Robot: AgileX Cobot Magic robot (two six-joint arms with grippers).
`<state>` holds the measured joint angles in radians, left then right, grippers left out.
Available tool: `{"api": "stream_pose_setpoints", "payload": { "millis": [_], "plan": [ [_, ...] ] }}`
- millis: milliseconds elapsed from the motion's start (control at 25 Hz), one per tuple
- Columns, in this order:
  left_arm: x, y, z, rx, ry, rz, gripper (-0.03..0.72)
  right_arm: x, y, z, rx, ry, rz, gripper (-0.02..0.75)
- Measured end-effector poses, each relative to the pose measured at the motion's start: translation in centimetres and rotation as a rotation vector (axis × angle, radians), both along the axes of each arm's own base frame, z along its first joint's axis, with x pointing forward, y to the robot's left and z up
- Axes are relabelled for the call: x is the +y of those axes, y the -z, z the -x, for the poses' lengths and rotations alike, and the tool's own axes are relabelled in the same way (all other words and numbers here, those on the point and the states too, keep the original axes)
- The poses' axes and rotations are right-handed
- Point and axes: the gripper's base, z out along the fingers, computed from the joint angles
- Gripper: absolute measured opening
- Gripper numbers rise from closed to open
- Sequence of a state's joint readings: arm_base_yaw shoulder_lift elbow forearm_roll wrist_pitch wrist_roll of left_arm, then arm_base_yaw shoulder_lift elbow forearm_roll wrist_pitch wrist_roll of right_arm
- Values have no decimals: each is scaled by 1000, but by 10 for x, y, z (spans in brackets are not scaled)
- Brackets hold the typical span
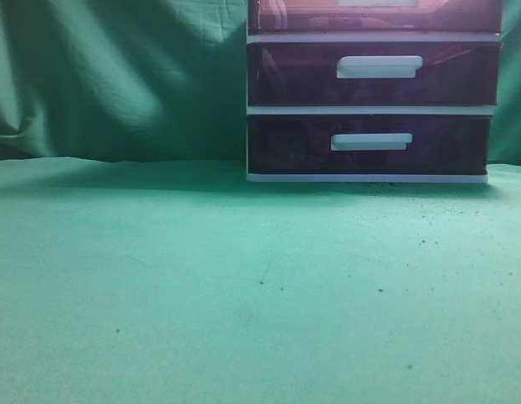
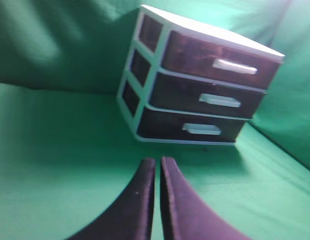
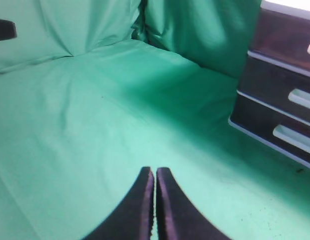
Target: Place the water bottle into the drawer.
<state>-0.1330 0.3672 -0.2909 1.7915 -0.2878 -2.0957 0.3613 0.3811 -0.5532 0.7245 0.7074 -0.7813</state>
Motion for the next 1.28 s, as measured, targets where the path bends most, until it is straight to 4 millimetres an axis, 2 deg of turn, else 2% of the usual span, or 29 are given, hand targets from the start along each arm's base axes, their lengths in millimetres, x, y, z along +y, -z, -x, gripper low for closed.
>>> {"api": "stream_pose_setpoints", "payload": {
  "millis": [280, 440, 640, 840, 920, 1120, 1280],
  "plan": [
    [6, 23, -3, 51, -77, -9, 0, -2, 40, 6, 54, 26, -75, 0],
    [6, 23, -3, 53, -77, -9, 0, -2, 55, 3, 90, 49, -95, 0],
    [6, 23, -3, 53, -77, -9, 0, 0, 52, 3, 114, 48, -174, 0],
    [6, 23, -3, 53, -77, -9, 0, 4, 43, 6, 187, 23, -361, 0],
    [6, 23, -3, 53, -77, -9, 0, 4, 42, 6, 195, 20, -386, 0],
    [6, 23, -3, 53, -77, -9, 0, 4, 41, 5, 169, 23, -372, 0],
    [6, 23, -3, 53, -77, -9, 0, -6, 43, -5, -49, 132, -193, 0]
  ]
}}
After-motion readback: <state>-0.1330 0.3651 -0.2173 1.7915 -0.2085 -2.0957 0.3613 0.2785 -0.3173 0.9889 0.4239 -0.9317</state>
